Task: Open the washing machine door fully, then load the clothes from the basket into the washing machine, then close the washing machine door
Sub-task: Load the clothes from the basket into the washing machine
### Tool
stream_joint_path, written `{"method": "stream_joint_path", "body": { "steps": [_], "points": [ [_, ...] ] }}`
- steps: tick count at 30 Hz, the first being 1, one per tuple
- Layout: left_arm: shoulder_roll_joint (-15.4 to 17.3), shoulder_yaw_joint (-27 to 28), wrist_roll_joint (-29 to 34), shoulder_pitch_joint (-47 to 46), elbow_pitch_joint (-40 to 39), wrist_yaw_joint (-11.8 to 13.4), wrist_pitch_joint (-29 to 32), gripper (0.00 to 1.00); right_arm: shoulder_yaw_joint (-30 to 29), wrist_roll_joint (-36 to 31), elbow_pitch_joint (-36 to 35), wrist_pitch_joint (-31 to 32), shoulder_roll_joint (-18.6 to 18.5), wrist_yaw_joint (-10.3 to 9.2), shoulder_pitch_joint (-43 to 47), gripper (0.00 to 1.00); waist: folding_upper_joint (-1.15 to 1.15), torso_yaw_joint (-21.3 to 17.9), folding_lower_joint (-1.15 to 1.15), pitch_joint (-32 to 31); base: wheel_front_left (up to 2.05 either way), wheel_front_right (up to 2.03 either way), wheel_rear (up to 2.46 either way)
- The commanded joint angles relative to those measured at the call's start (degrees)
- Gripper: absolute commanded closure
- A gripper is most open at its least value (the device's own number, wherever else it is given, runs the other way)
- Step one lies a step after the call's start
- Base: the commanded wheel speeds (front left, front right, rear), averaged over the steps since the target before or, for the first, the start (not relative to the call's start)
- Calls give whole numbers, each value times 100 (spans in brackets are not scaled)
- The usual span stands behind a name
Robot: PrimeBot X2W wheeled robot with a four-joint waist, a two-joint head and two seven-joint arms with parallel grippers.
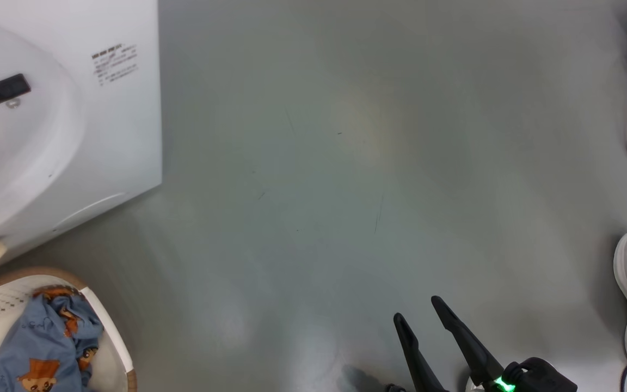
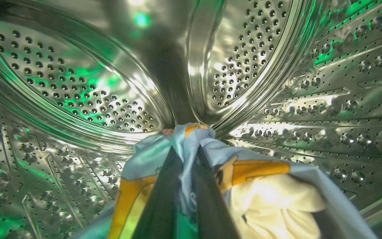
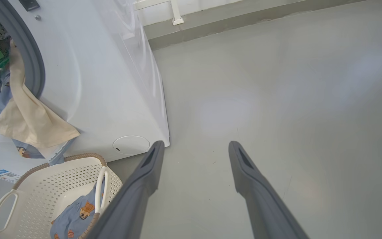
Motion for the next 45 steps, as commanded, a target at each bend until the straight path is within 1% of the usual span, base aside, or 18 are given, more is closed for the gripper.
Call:
{"method": "stream_joint_path", "body": {
  "steps": [1, 2, 3, 4, 5, 10, 16, 22, 24, 31, 45],
  "points": [
    [372, 43, -19, -130, -49, -16, -69, 91, 135, 120, -119, -69, -96, 35, 72, 0, 0, 19, 0, -24, 0, 0, 0],
    [371, 15, -7, -137, 3, -16, -69, 69, 135, 117, -107, -69, -96, 35, 72, 0, 0, 28, 0, -40, 0, 0, 0],
    [358, -12, 14, -138, 71, 3, -69, 43, 134, 111, -92, -69, -96, 35, 68, 0, 0, 40, 0, -73, 0, 0, 0],
    [353, -58, 55, -141, 135, 24, -69, 11, 133, 106, -81, -69, -96, 35, 64, 0, 0, 51, 0, -89, 0, 0, 0],
    [332, -91, 79, -145, 200, 48, -69, 0, 129, 99, -72, -69, -96, 35, 57, 0, 0, 64, 0, -117, 0, 0, 0],
    [139, -181, 109, -197, 420, 157, -69, 0, 103, 68, 0, -69, -96, 35, 43, 0, 0, 146, 0, -247, 0, 0, 0],
    [18, -178, 78, -237, 542, 286, -70, 0, 77, 87, 35, -69, -96, 35, -6, 0, 0, 194, 0, -315, 0, 0, 0],
    [-160, -158, 25, -164, 548, 339, -70, 0, 4, 96, 74, -69, -96, 35, -40, 0, 0, 294, 0, -405, 0, 0, 0],
    [-267, -134, -10, -117, 519, 365, -70, 0, -47, 86, 87, -69, -96, 35, -62, 0, 0, 361, 0, -451, 0, 0, 0],
    [-691, -113, 1, 211, 238, 606, -70, 0, -200, 50, 179, -69, -96, 35, -190, 0, 0, 712, 0, -666, 0, 0, 0],
    [-1440, -192, 112, 1069, -489, 682, -70, 0, -468, 3, 393, -69, -96, 35, -626, 0, 0, 1538, 0, -900, 0, 0, 0]
  ]
}}
